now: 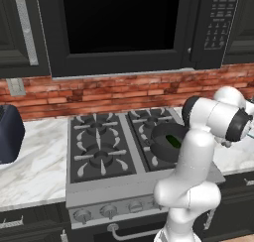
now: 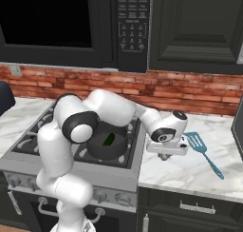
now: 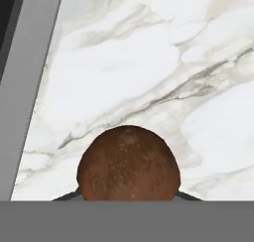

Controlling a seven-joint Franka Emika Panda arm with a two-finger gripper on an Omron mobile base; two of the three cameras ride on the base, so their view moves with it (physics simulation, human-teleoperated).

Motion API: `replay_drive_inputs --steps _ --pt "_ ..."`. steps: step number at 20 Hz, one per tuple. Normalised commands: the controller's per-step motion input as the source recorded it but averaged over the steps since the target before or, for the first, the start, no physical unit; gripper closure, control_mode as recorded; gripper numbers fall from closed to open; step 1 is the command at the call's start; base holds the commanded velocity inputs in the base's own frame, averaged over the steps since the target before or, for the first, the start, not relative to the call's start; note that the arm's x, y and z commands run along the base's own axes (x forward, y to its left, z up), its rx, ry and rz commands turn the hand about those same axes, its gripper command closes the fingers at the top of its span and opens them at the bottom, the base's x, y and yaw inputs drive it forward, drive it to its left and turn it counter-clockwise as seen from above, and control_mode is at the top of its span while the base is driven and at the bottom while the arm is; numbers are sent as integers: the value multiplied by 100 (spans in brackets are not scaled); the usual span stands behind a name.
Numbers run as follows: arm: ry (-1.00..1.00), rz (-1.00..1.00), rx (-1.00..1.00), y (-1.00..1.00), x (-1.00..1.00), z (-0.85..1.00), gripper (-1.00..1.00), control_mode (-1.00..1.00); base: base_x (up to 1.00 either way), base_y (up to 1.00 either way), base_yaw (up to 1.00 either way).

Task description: Put the mushroom and cucumber in the pot. Retrieve the spatula and lightly stir the vegetables in the pot.

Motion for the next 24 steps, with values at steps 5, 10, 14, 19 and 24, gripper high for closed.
replay_drive_inputs --steps 5,10,14,19,24 --pt "-41 1 4 0 -80 93 100 -100 0 0 0" --pt "-40 5 3 14 -74 100 100 -100 0 0 0" --pt "-26 9 0 39 -51 100 100 -100 0 0 0" --pt "-2 2 0 69 -9 95 100 -100 0 0 0" --pt "3 0 0 81 0 38 100 -100 0 0 0"
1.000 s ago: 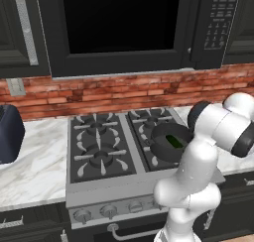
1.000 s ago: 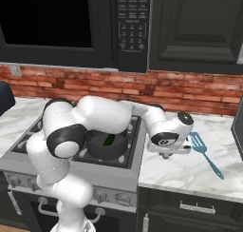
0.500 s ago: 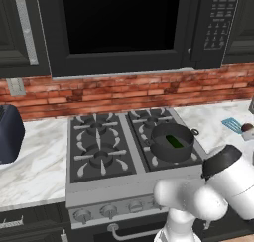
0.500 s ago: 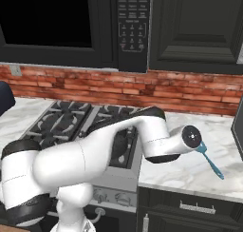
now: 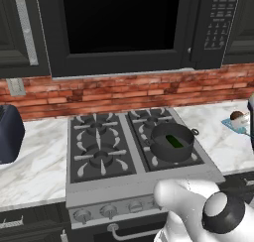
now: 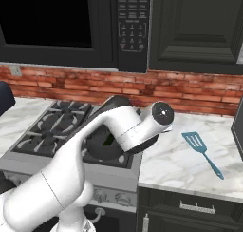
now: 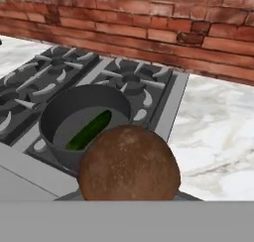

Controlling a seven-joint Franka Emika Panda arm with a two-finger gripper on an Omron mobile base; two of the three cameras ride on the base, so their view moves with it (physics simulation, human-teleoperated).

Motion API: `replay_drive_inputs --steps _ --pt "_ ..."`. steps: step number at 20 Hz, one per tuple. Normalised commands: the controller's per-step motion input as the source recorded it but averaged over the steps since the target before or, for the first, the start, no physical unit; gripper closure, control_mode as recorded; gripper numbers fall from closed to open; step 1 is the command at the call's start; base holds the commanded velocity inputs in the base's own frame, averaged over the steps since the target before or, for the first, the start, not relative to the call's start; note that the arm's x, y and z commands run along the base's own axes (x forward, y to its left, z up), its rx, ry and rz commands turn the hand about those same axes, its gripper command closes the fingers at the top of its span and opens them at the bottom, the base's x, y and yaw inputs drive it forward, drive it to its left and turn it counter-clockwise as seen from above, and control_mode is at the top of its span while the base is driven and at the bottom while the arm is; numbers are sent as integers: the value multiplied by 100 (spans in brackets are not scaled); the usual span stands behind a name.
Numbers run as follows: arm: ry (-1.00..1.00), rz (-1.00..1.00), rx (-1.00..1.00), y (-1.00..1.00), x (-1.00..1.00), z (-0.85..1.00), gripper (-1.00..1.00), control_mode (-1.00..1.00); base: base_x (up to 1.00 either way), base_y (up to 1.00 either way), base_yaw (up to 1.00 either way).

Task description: Put the mushroom and cucumber in the pot. Retrieve the spatula and lightly stir the vegetables in the pot.

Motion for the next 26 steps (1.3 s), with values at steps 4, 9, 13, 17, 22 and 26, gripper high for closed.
replay_drive_inputs --steps 4,9,13,17,22,26 --pt "29 1 -4 98 0 0 100 -100 0 0 0" --pt "32 0 -4 83 11 3 100 -100 0 0 0" --pt "29 0 -2 67 11 0 100 -100 0 0 0" --pt "22 0 -1 35 18 -36 100 -100 0 0 0" --pt "5 0 0 5 40 -40 100 -100 0 0 0" --pt "4 0 -3 0 62 -9 100 -100 0 0 0"
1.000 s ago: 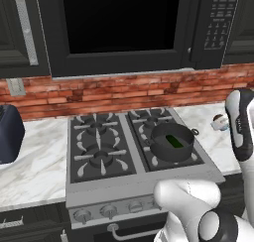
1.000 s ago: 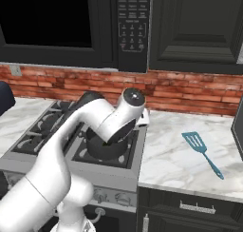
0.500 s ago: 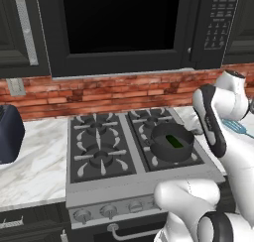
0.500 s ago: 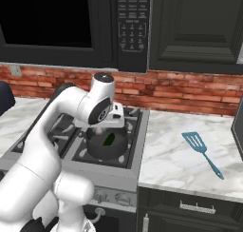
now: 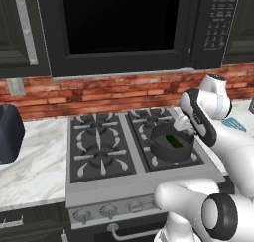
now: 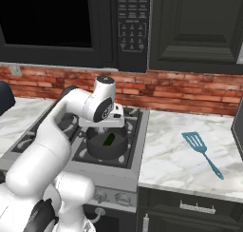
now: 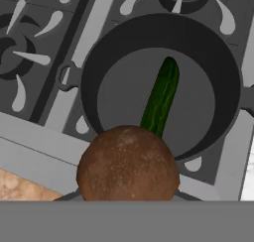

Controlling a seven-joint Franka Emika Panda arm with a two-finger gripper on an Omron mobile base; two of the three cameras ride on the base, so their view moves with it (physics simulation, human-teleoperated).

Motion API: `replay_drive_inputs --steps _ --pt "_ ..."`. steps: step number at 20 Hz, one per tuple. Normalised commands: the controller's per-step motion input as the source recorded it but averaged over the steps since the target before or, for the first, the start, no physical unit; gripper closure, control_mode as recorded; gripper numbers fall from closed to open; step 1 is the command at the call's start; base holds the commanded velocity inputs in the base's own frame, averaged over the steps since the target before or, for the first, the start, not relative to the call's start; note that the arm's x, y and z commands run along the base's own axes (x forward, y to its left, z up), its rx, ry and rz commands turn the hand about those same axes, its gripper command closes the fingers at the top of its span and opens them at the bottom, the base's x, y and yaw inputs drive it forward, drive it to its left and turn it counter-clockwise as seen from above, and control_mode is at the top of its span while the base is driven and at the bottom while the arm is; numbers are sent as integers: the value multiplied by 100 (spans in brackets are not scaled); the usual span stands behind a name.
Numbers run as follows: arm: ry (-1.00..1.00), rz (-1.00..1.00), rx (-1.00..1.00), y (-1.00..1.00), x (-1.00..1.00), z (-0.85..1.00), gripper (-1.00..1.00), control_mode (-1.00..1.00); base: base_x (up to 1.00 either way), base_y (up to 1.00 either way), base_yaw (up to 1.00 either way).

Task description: Put the mushroom and cucumber in the pot. Retrieve the spatula and lightly stir the vegetables in the pot.

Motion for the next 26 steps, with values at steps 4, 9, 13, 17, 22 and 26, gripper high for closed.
replay_drive_inputs --steps 4,9,13,17,22,26 --pt "14 0 -3 4 74 -2 100 -100 0 0 0" --pt "15 0 -1 2 39 -24 100 -100 0 0 0" --pt "12 0 0 1 13 -39 100 -100 0 0 0" --pt "6 0 0 0 21 -43 100 -100 0 0 0" --pt "4 0 0 0 21 -41 100 -100 0 0 0" --pt "3 0 0 0 7 -15 100 -100 0 0 0"
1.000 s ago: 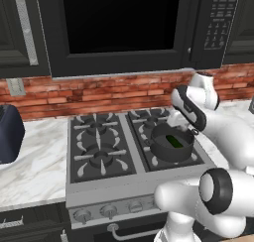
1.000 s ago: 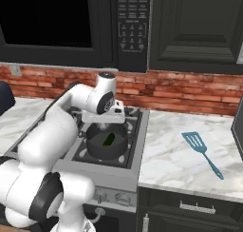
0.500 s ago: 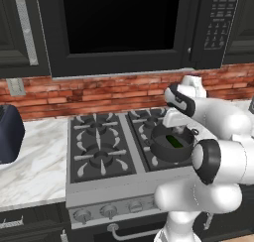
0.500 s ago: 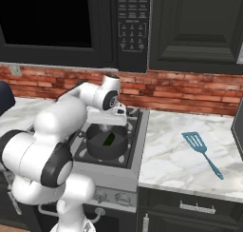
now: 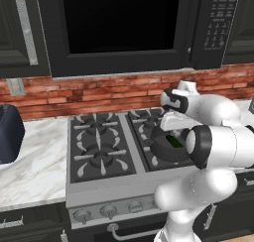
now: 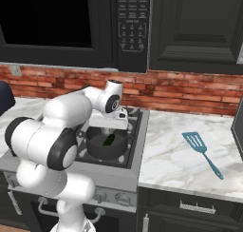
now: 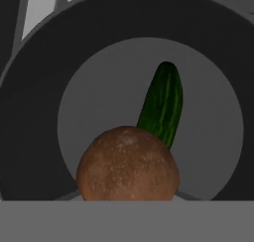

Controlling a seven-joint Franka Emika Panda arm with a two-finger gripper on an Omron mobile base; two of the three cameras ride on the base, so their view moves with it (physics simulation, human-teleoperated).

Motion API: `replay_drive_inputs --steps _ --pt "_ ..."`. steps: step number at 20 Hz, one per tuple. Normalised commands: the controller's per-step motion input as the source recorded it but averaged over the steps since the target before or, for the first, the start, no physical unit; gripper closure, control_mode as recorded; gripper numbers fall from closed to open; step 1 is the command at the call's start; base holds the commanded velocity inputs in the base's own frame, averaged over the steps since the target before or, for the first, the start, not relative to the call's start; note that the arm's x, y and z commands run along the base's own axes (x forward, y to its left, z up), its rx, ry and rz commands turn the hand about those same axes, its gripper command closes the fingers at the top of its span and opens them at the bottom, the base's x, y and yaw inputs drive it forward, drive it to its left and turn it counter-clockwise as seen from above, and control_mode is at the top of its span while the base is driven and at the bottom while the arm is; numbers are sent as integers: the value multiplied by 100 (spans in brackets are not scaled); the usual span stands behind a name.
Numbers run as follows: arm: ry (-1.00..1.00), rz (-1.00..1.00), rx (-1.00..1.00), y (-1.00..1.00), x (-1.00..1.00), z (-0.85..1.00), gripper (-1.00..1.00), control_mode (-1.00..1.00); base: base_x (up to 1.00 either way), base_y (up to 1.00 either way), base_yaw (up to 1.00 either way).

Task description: Put the mushroom and cucumber in the pot. Retrieve the spatula and lightly stir the vegetables in the pot.

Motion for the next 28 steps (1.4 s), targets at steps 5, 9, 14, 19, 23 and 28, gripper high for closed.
replay_drive_inputs --steps 5,9,14,19,23,28 --pt "0 0 0 0 0 0 -100 -100 0 0 0" --pt "0 0 0 0 0 0 -100 -100 0 0 0" --pt "0 0 0 0 0 0 -100 -100 0 0 0" --pt "-2 0 0 0 -11 3 -100 -100 0 0 0" --pt "-16 0 0 0 -52 21 -100 -100 0 0 0" --pt "-15 0 0 0 -38 20 -100 -100 0 0 0"
